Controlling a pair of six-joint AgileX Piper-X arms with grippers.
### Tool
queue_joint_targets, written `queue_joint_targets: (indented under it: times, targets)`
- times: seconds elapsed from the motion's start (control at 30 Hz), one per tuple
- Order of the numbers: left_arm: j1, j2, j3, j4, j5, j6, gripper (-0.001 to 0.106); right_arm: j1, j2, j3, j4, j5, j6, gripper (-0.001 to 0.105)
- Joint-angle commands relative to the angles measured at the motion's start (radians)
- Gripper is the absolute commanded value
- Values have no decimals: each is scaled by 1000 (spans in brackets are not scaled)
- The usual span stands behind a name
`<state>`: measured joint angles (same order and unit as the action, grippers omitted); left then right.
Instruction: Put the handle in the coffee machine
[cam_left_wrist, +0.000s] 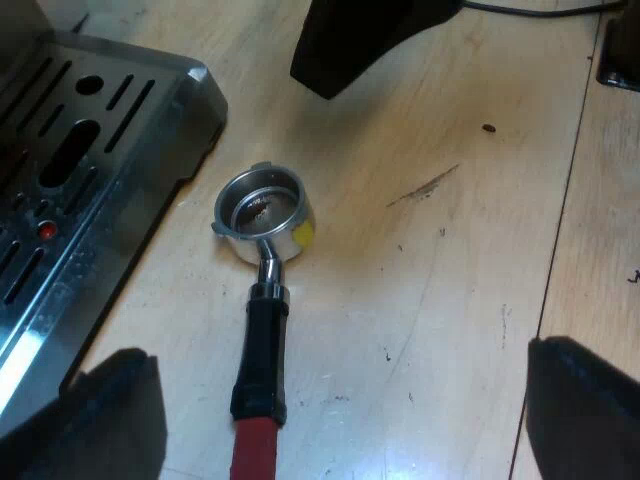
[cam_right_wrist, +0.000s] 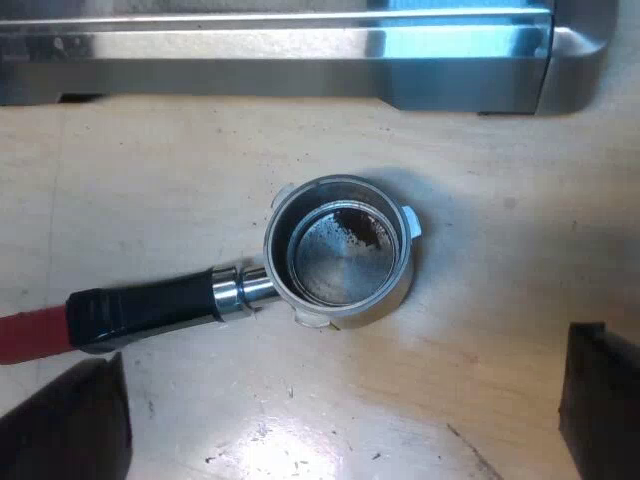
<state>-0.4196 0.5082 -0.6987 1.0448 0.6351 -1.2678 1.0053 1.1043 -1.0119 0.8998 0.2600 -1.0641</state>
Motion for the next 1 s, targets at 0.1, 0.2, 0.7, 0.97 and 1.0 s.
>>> queue_joint_targets:
  times: [0.1, 0.2, 0.7, 0.97, 1.0]
  targets:
    - [1, 0, -5, -19, 20, -14, 75, -21, 2, -4, 11, -10, -19, 87]
    - [1, 0, -5, -26, 30, -14, 75, -75, 28, -4, 9, -71, -48, 87]
    - [1, 0, -4, -27, 59, -60, 75, -170, 196, -4, -89, -199, -245, 87]
    - [1, 0, -4, -27, 87, -60, 75, -188, 250, -4, -126, -250, -361, 87]
    - [1, 0, -4, -27, 89, -60, 75, -188, 268, -4, -133, -250, -361, 87]
